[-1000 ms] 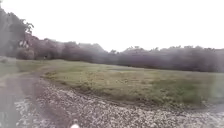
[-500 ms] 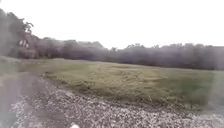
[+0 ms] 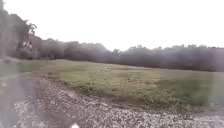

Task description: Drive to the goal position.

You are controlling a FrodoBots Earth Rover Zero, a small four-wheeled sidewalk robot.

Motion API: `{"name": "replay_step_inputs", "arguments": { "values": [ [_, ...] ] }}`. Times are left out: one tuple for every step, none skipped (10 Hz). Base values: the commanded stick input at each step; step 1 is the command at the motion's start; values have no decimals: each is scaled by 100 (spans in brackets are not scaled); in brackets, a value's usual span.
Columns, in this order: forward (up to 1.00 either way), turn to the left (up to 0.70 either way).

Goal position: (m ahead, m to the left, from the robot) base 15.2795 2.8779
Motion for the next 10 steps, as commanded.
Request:
{"name": "replay_step_inputs", "arguments": {
  "values": [
    [0,70],
    [0,70],
    [0,70],
    [0,70],
    [0,70],
    [0,70],
    [0,70],
    [0,70],
    [0,70],
    [0,70]
  ]
}}
